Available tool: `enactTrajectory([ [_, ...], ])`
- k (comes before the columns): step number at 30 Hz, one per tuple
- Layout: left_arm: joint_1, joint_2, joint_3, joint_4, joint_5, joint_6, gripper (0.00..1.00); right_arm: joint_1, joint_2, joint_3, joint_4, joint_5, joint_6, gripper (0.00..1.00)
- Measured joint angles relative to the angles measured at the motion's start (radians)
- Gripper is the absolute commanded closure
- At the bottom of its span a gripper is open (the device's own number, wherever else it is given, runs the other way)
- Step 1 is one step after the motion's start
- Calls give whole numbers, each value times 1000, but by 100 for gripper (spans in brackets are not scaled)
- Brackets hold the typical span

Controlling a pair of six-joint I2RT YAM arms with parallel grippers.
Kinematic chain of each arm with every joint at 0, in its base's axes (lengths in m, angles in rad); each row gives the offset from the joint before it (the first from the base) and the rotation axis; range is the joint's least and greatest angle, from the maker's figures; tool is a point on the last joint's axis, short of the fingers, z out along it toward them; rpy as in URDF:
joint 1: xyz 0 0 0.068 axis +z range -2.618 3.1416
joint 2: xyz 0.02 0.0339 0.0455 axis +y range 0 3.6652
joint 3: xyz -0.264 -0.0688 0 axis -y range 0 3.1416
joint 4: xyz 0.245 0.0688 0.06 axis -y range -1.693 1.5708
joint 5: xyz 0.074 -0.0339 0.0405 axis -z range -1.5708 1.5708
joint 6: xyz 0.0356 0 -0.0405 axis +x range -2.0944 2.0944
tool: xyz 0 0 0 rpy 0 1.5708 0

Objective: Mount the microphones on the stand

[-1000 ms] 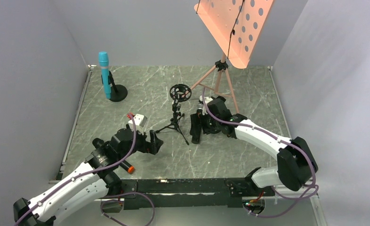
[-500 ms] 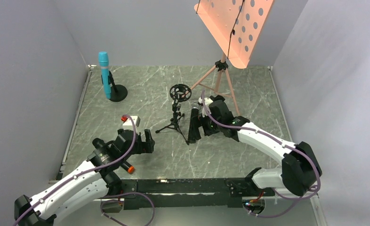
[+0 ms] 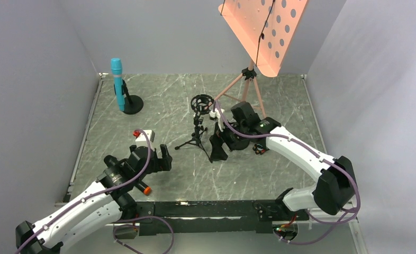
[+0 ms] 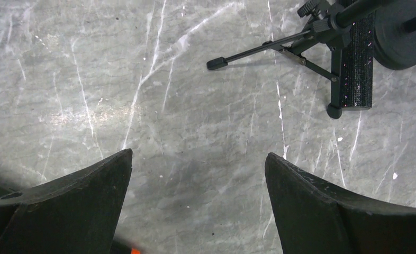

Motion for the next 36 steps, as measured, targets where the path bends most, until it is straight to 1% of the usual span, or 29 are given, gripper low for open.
enactTrajectory([
  [2, 0, -24, 0, -10, -11, -6, 1, 2, 11, 58, -35, -51, -38, 0],
  [5, 0, -68, 0, -32, -48, -26, 1, 5, 11, 75, -26, -48, -32, 0],
  [8, 0, -107, 0, -66, -98, -55, 1, 6, 41, 57, 4, 35, 55, 0],
  [12, 0, -121, 0, -103, -154, -90, 1, 13, 94, 42, 29, 194, 203, 0],
  [14, 0, -119, 0, -117, -171, -102, 1, 17, 110, 53, 29, 257, 256, 0],
  [16, 0, -114, 0, -132, -186, -111, 1, 26, 139, 97, 16, 307, 301, 0],
  [20, 0, -104, 1, -150, -205, -119, 1, 43, 198, 177, 38, 353, 362, 0],
  [25, 0, -111, 3, -175, -216, -121, 1, 52, 243, 153, 72, 416, 393, 0],
  [29, 0, -149, 3, -195, -224, -128, 1, 49, 270, 141, 99, 472, 405, 0],
  [34, 0, -174, 3, -200, -234, -133, 1, 46, 315, 140, 106, 499, 432, 0],
  [36, 0, -174, 3, -206, -234, -137, 1, 46, 333, 142, 139, 502, 443, 1],
])
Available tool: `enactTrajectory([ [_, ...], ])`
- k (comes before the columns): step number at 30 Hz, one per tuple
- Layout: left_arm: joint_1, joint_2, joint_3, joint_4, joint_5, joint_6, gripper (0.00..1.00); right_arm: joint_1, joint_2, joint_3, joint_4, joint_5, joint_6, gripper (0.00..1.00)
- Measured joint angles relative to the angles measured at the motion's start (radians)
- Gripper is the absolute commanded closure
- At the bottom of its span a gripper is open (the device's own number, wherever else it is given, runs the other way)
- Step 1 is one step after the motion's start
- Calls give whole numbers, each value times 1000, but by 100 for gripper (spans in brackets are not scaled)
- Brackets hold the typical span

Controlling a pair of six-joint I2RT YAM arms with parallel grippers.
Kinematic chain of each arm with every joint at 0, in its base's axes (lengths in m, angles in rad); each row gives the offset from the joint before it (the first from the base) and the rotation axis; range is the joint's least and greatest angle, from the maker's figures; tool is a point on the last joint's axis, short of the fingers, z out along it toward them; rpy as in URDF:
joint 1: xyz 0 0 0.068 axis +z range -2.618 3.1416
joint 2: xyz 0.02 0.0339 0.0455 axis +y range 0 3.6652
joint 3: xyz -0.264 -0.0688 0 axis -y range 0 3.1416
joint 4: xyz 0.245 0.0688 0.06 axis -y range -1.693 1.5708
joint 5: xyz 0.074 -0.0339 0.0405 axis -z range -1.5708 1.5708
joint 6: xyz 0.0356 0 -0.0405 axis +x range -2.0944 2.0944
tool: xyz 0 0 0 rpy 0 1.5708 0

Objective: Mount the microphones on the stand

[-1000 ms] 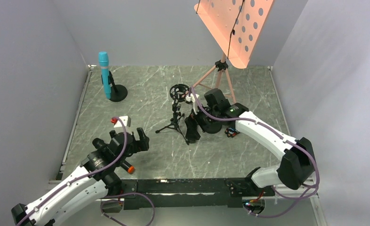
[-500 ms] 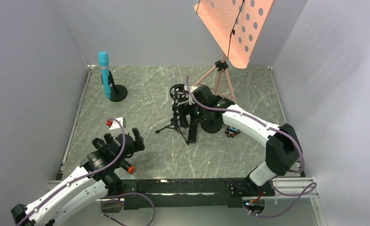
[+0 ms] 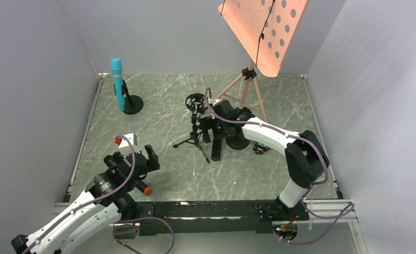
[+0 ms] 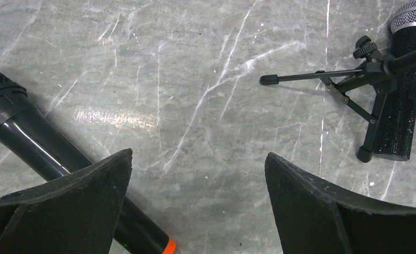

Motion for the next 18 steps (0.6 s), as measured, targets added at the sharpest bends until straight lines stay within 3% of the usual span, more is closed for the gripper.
enactTrajectory([
  [7, 0, -15, 0, -21, -5, -9, 1, 0, 43, 14, 55, 20, 37, 5],
  [11, -1, -29, 0, -35, -16, -10, 1, 0, 44, 6, 78, 27, 48, 1],
  [18, -1, -47, -1, -38, -25, -8, 1, -3, -113, -152, 97, 11, 55, 0],
])
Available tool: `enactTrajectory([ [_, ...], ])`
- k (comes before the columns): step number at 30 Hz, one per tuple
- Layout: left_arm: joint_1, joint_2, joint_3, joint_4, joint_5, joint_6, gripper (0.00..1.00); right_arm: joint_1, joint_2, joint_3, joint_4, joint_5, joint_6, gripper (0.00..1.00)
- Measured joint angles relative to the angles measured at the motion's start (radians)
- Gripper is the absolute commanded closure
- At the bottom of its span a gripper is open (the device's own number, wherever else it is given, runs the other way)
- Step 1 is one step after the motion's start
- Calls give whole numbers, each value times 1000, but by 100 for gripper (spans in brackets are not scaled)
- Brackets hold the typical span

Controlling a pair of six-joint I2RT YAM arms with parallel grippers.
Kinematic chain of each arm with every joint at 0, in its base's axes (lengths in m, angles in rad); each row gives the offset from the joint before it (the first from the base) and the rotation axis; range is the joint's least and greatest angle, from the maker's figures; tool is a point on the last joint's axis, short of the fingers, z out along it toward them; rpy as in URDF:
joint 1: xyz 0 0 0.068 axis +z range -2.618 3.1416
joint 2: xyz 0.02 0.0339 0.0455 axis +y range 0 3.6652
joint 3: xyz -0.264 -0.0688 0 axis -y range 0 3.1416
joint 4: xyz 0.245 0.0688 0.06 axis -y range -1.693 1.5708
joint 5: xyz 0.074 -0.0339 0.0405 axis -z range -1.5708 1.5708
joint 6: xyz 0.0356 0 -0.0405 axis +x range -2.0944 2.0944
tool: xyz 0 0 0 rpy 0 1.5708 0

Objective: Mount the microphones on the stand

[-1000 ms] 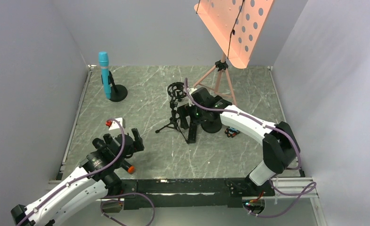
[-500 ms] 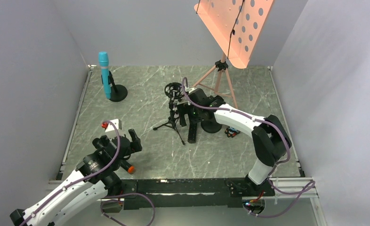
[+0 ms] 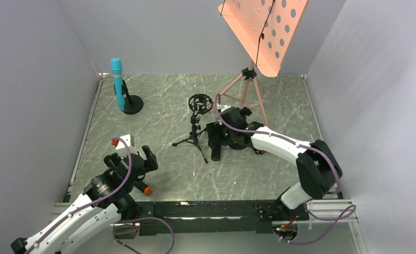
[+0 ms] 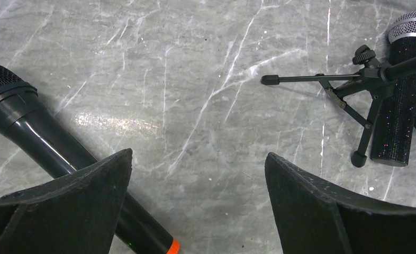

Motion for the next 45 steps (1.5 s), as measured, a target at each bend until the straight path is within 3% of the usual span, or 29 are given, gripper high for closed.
enactTrajectory([
  [7, 0, 20, -2, 27, 4, 8, 1, 4, -42, -76, 1, 11, 15, 1],
  [15, 0, 15, -3, 26, 19, -10, 1, 3, 172, 30, -54, 45, 68, 11],
  [24, 0, -24, -15, 22, 19, -19, 1, 4, 212, 64, -80, 93, 92, 41],
  [37, 0, -54, -15, 18, 32, -6, 1, 3, 132, 3, -117, 76, 56, 100],
  [45, 0, -95, 6, 34, 68, 45, 1, 21, -122, -38, -170, 67, -33, 100],
])
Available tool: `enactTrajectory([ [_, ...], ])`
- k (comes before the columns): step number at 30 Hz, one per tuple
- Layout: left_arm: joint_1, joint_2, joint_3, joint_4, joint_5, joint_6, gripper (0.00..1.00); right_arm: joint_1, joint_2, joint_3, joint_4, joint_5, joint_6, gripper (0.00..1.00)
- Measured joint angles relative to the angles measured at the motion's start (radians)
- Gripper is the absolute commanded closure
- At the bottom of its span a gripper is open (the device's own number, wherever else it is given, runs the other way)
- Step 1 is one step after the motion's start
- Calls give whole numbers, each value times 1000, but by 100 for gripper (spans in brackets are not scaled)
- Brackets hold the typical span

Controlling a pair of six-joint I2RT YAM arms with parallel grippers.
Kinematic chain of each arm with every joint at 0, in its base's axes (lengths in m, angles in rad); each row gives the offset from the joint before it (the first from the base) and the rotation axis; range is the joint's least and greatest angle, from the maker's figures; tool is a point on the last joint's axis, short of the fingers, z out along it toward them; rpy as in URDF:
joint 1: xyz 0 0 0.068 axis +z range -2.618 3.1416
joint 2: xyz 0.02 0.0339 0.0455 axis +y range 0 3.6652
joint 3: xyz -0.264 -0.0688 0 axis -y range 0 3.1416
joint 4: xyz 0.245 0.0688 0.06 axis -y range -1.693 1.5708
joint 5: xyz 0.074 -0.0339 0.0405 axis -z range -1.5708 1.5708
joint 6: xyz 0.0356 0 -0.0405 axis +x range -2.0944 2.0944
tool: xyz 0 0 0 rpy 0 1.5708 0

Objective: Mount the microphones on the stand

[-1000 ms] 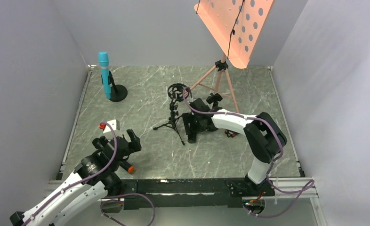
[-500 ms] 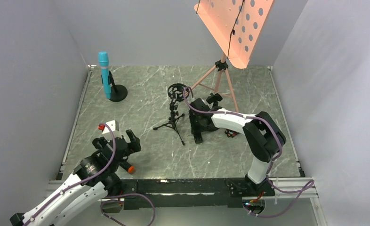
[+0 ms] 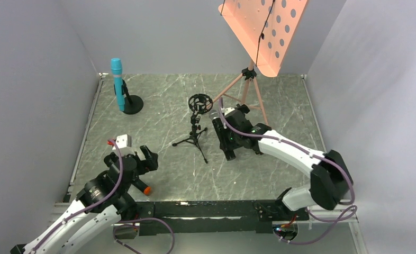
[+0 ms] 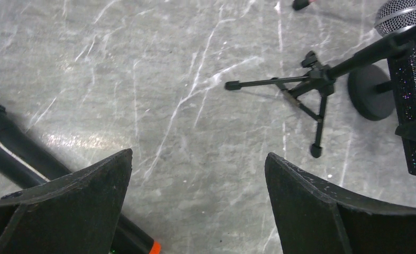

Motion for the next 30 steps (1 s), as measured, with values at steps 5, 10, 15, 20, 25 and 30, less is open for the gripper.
enactTrajectory([
  [5, 0, 20, 54, 55, 47, 44, 1, 1, -127, -1, -64, -3, -46, 100],
  [10, 0, 74, 118, 136, 111, 89, 1, 1, -256, -9, -138, -13, -69, 100],
  [15, 0, 118, 143, 209, 179, 116, 1, 1, -378, -4, -198, -4, -99, 100],
  [20, 0, 159, 148, 333, 300, 128, 1, 1, -405, 55, -268, -5, -140, 100],
  [25, 0, 283, 181, 529, 472, 117, 1, 1, -405, 156, -302, -47, -172, 100],
  [30, 0, 459, 253, 712, 612, 92, 1, 1, -401, 256, -307, -110, -188, 100],
])
